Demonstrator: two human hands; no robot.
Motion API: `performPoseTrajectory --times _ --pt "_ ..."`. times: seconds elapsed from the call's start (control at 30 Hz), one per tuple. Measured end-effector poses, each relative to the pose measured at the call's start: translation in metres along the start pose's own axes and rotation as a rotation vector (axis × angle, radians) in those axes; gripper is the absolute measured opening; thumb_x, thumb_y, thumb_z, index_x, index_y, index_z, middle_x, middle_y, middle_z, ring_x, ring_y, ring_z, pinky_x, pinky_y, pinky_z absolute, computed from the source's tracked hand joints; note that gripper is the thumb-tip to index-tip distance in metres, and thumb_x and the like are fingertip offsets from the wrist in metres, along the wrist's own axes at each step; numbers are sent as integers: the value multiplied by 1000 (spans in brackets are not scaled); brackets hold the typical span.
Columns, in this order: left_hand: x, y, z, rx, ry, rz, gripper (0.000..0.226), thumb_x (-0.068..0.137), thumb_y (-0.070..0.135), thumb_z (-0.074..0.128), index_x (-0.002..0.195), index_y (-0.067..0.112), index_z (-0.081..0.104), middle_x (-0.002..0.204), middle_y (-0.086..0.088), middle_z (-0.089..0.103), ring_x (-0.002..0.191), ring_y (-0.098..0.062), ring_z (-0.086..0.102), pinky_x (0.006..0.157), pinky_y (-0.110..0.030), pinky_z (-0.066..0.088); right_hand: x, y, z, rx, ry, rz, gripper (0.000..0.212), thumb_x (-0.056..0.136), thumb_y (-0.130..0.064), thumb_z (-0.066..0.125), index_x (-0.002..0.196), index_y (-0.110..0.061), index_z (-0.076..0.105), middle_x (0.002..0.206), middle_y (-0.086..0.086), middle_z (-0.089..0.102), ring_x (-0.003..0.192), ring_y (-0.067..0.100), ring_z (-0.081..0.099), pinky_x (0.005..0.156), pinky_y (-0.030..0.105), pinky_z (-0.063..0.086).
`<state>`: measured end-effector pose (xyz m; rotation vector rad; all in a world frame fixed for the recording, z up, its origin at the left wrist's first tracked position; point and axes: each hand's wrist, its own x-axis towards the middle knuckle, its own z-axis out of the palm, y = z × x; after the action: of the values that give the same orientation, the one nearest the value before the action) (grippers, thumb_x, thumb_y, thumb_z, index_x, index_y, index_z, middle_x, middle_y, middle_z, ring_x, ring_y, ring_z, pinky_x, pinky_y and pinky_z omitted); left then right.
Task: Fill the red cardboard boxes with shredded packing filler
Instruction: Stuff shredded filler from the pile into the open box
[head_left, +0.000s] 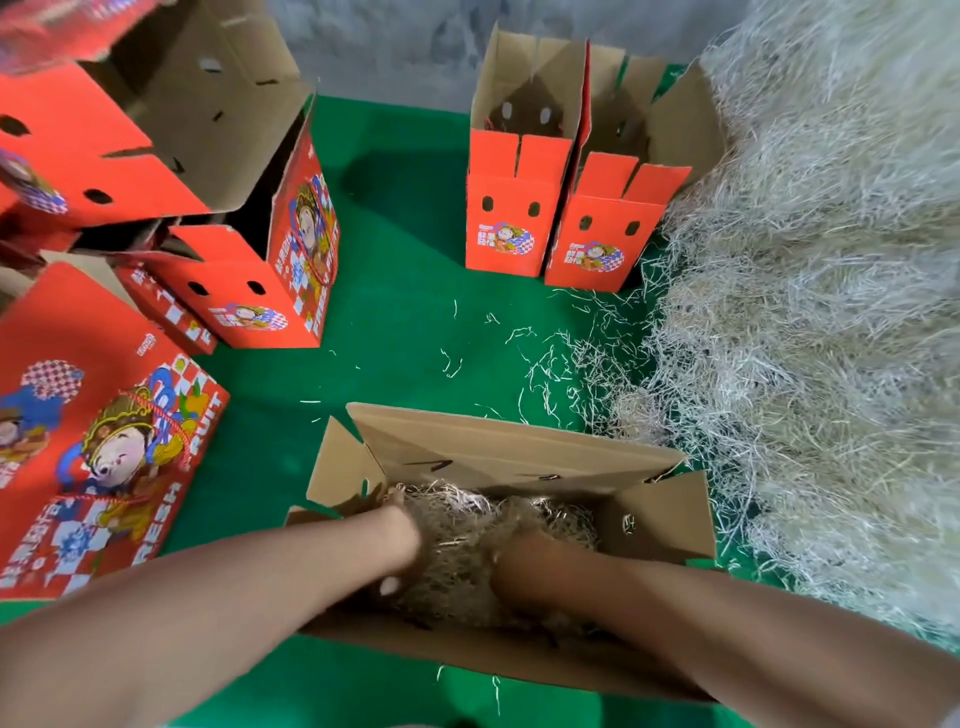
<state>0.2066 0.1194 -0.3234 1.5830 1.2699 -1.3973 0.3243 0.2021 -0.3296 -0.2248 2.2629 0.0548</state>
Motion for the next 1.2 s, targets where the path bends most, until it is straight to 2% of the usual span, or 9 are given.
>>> performPoseTrajectory --times 0.1,0.3,0.43,0.53,0.7,0.83,0.97,1.07,1.2 --pt "3 6 -7 -11 226 48 36 89 19 58 122 4 56 129 -16 51 117 -32 49 96 -45 43 2 -6 -14 80 224 4 27 91 -8 43 111 -3 62 111 18 59 99 35 59 76 42 50" --pt "-4 -7 15 -177 0 -46 45 94 24 50 132 -2 46 137 -18 45 126 -33 42 100 -44 35 -23 26 -8 130 -152 -26 41 91 -2 48 131 -12 52 133 10 52 115 28 54 89 36 47" --pt "-25 -12 4 -247 356 39 19 86 9 55 99 -2 65 95 -19 64 76 -28 57 69 -36 51 -54 37 -36 328 7 139 19 88 2 49 99 0 64 99 13 67 71 24 60 56 32 48" --pt "-28 -1 -1 -264 611 39 32 79 1 47 108 3 61 108 -17 62 94 -32 59 86 -43 51 -83 44 -45 269 92 156 15 85 10 47 82 1 59 73 8 55 59 19 51 57 32 49" --pt "-27 -1 -6 -350 175 80 49 88 8 43 137 6 41 135 -19 46 120 -32 46 97 -36 38 -120 41 -64 395 679 264 23 89 -2 45 100 -15 62 87 -2 62 67 10 58 54 17 49" --pt "-51 -23 -9 -689 587 70 31 95 32 44 93 9 65 90 -8 64 72 -17 58 79 -35 53 -134 45 -71 233 1239 330 21 78 -10 66 98 -7 58 93 7 57 79 20 56 67 29 51" --pt "-82 -23 -17 -755 881 -20 32 93 31 51 72 11 64 82 -2 70 65 -14 58 66 -22 45 -134 69 -75 256 638 434 23 91 -30 49 107 -14 52 103 6 56 97 25 56 84 39 50" --pt "-101 -16 -18 -789 953 -82 33 92 31 52 76 7 68 81 -6 70 64 -20 57 64 -25 45 -131 83 -77 379 604 389 31 95 -27 41 65 -21 41 66 -3 47 72 20 56 66 31 48" --pt "-132 -17 -15 -824 1026 -237 33 91 31 53 76 5 68 81 -10 68 66 -19 54 63 -27 41 -129 98 -80 489 668 477 35 96 -27 43 63 -15 41 66 0 46 66 17 50 62 31 44"
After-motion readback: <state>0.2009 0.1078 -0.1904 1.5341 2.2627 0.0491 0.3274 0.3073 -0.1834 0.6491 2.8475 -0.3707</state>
